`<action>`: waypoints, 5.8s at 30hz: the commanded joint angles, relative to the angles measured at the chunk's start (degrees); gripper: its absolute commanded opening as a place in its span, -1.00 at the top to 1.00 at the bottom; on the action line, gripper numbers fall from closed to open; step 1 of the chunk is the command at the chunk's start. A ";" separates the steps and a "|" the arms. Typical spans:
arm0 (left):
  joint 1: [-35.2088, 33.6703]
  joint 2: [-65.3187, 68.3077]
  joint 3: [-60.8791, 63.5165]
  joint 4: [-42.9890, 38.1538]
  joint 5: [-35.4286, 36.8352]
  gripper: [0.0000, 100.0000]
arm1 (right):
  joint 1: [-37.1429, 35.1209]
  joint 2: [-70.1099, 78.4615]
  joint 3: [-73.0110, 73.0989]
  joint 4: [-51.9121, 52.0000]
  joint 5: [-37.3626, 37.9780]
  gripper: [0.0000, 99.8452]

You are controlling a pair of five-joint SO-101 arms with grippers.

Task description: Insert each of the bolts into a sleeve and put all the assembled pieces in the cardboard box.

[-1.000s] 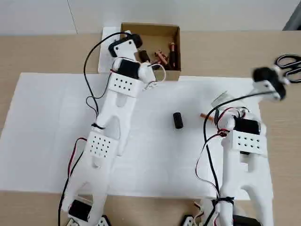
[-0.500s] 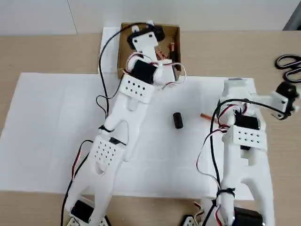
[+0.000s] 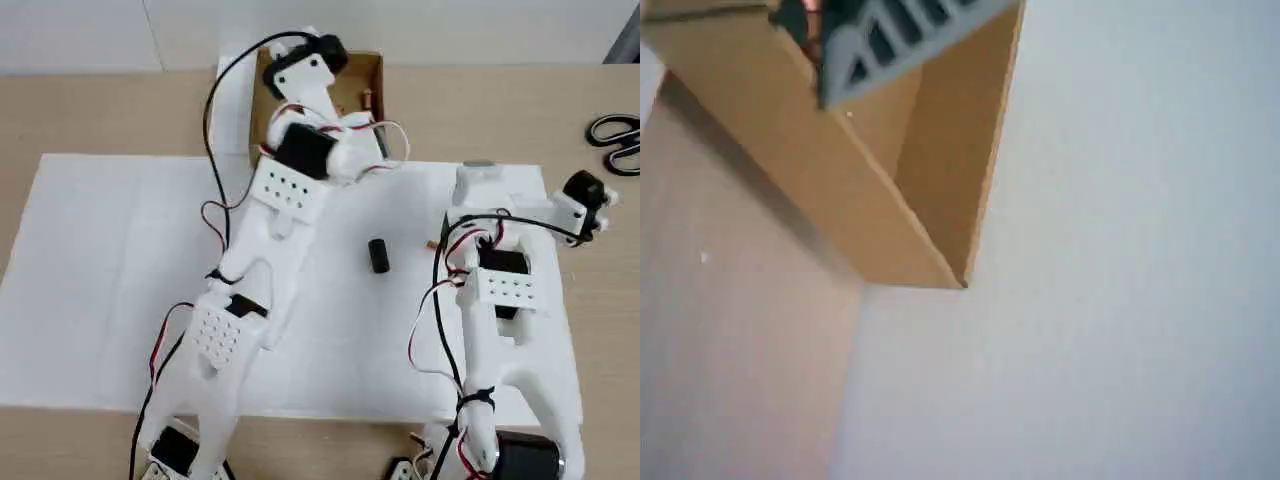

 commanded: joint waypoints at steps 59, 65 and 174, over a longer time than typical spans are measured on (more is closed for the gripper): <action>2.29 -13.71 6.20 1.05 -3.08 0.99 | -0.04 15.96 11.08 -20.18 4.31 0.99; 2.37 -13.71 6.11 1.05 -3.08 0.99 | -2.07 4.70 14.86 -20.00 5.63 0.99; 8.00 -13.45 6.11 0.44 -2.02 0.99 | 4.35 15.43 -11.52 15.69 -2.02 0.73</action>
